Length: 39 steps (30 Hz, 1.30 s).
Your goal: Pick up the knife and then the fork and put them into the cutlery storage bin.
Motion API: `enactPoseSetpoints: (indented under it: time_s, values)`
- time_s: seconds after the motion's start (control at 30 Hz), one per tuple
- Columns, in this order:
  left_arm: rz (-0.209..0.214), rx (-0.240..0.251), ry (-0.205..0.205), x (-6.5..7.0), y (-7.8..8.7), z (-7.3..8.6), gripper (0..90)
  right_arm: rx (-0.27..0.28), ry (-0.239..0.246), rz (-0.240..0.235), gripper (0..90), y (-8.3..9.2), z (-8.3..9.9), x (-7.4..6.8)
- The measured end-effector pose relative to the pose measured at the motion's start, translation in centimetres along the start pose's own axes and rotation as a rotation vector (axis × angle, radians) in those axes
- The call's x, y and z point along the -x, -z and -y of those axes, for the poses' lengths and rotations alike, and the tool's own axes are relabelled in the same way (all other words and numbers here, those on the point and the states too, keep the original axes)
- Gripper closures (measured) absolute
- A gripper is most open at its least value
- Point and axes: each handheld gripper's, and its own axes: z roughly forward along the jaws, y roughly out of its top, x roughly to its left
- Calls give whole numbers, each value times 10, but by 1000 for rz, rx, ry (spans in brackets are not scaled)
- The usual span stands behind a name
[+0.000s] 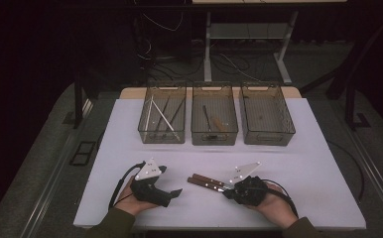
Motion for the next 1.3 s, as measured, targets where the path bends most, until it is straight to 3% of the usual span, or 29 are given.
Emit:
enactPoseSetpoints:
  time_s: [0.13, 0.3, 0.53, 0.67, 0.87, 1.13, 1.3]
  values:
    - [6, 3, -1, -2, 1, 1, 45, 30, -9, -37, 810, 8, -2, 3]
    - [6, 9, 22, -3, 1, 0, 43, 67, -27, -63, 611, 19, -8, 13]
    - [5, 11, 26, -2, 1, -1, 38, 114, -27, -51, 435, 23, -20, 28]
    - [8, 4, 25, -2, 0, 0, 37, 89, -15, -39, 384, 19, -31, 32]
    - [15, -1, 29, -1, -1, -1, 40, 6, 34, -24, 436, 3, -46, 36]
    - [21, 1, 32, 0, -2, -1, 45, -105, 123, -18, 616, -14, -53, 36]
    - [22, 1, 37, 1, -2, -1, 45, -135, 135, -29, 679, -16, -53, 35]
